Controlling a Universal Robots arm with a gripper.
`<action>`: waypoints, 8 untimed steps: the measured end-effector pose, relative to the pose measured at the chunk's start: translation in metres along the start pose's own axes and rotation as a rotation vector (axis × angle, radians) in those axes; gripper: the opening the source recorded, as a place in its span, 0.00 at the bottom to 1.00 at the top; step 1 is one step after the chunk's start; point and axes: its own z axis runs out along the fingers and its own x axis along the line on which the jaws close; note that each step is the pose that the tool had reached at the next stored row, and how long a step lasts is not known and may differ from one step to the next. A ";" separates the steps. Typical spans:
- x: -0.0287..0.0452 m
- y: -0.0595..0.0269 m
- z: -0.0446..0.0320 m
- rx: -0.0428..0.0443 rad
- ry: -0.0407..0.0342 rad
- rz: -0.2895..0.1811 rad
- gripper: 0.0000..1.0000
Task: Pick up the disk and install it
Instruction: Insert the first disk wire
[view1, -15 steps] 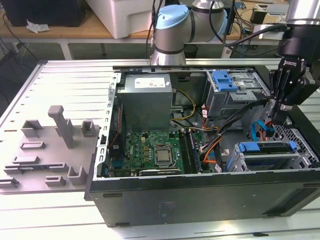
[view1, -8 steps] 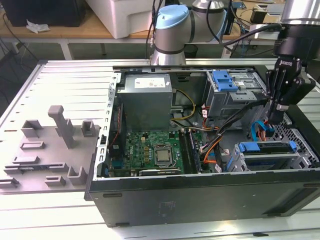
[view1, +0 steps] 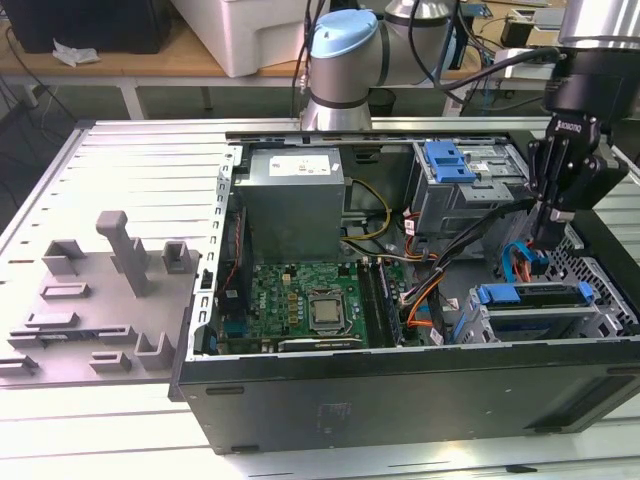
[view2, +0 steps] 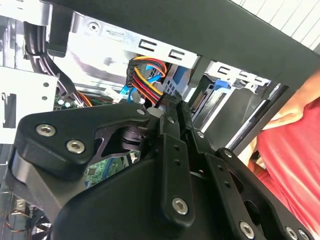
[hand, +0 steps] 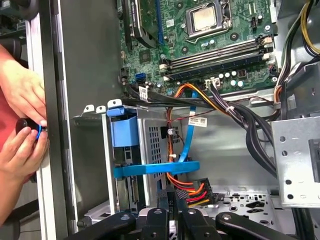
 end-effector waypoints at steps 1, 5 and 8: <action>0.0010 -0.0001 0.0003 0.0003 -0.0040 -0.001 0.17; 0.0068 -0.0008 0.0017 0.0009 -0.0321 -0.003 0.17; 0.0124 -0.0013 0.0016 0.0017 -0.0497 -0.005 0.17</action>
